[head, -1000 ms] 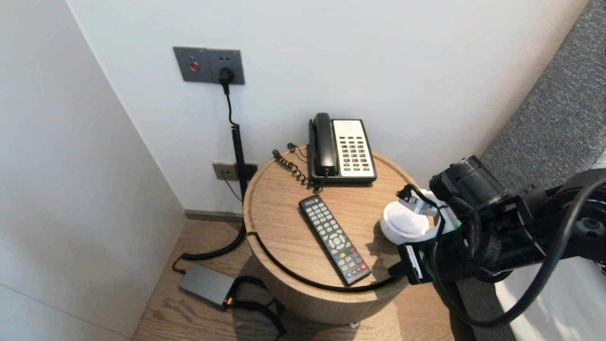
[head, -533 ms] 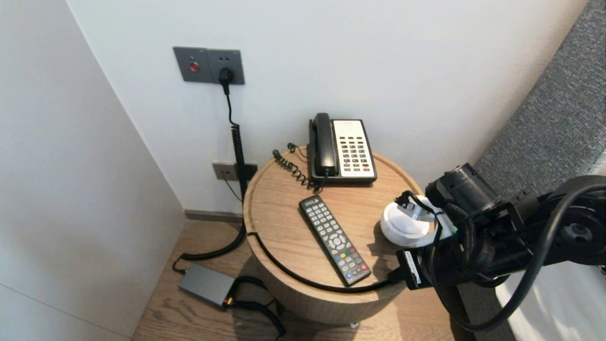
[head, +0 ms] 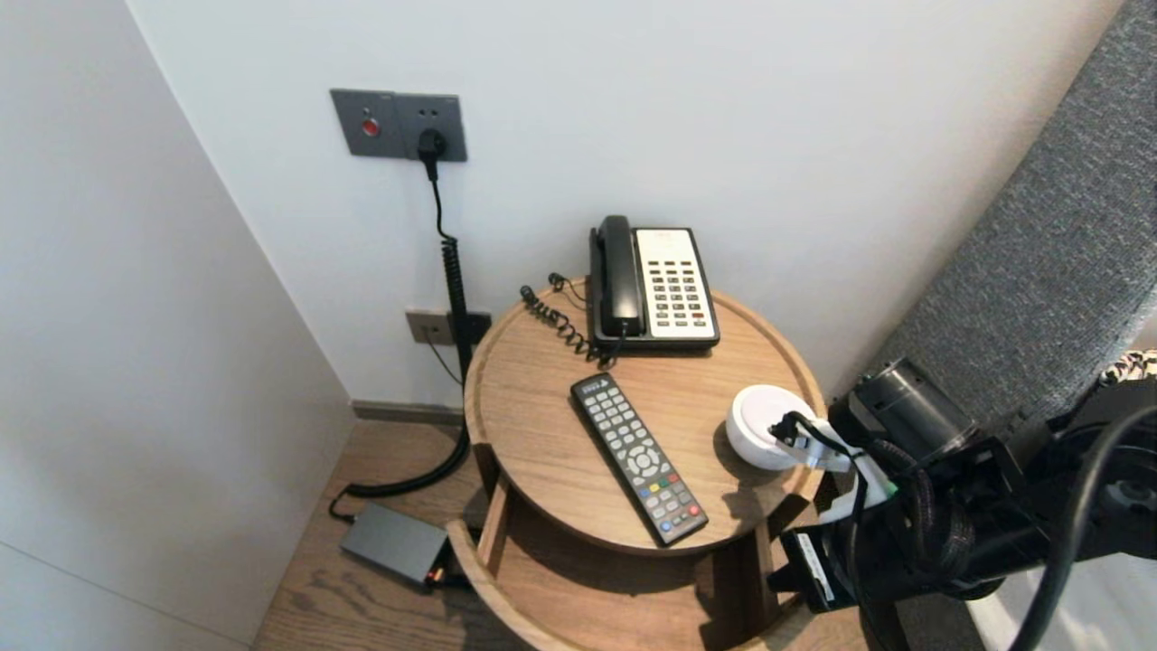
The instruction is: Open the nightstand drawer
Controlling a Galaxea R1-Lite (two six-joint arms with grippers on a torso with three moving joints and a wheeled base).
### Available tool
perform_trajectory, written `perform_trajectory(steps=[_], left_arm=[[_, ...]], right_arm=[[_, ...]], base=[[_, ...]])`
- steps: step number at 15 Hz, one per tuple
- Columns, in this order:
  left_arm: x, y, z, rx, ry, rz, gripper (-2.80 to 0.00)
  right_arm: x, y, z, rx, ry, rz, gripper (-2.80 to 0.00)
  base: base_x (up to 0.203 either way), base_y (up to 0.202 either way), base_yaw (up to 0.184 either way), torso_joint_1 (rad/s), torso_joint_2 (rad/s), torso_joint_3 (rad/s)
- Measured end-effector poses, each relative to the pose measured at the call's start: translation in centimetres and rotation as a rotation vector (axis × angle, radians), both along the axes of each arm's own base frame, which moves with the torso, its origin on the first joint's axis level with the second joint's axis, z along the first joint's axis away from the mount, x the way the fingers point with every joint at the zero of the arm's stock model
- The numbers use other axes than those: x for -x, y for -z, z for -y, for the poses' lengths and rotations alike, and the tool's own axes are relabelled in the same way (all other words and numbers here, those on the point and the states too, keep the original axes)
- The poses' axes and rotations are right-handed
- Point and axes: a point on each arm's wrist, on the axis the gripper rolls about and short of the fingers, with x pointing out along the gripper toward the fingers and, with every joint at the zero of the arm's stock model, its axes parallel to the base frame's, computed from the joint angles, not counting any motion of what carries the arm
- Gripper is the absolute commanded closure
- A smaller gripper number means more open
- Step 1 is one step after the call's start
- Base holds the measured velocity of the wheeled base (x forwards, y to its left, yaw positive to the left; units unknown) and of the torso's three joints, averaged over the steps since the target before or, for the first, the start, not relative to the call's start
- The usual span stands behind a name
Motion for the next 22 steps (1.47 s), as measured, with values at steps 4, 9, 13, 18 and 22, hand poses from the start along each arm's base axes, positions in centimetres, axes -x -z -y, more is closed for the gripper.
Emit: perform_trajectory(steps=[4, 9, 13, 18, 22], left_arm=[[0.0, 0.0, 0.0, 0.000, -0.001, 0.000, 0.00], [0.0, 0.0, 0.0, 0.000, -0.001, 0.000, 0.00], [0.0, 0.0, 0.0, 0.000, 0.000, 0.000, 0.00], [0.0, 0.0, 0.0, 0.000, 0.000, 0.000, 0.00], [0.0, 0.0, 0.0, 0.000, 0.000, 0.000, 0.00]], right_arm=[[1.4, 0.1, -0.3, 0.001, -0.037, -0.006, 0.00], [2.7, 0.9, -1.1, -0.001, -0.079, -0.026, 0.00], [4.2, 1.5, -1.7, 0.003, -0.109, -0.059, 0.00], [5.8, 1.5, -2.1, -0.003, -0.138, -0.075, 0.00], [6.4, 1.6, -2.1, -0.003, -0.154, -0.081, 0.00]], base=[[0.000, 0.000, 0.000, 0.000, 0.00, 0.000], [0.000, 0.000, 0.000, 0.000, 0.00, 0.000], [0.000, 0.000, 0.000, 0.000, 0.00, 0.000], [0.000, 0.000, 0.000, 0.000, 0.00, 0.000], [0.000, 0.000, 0.000, 0.000, 0.00, 0.000]])
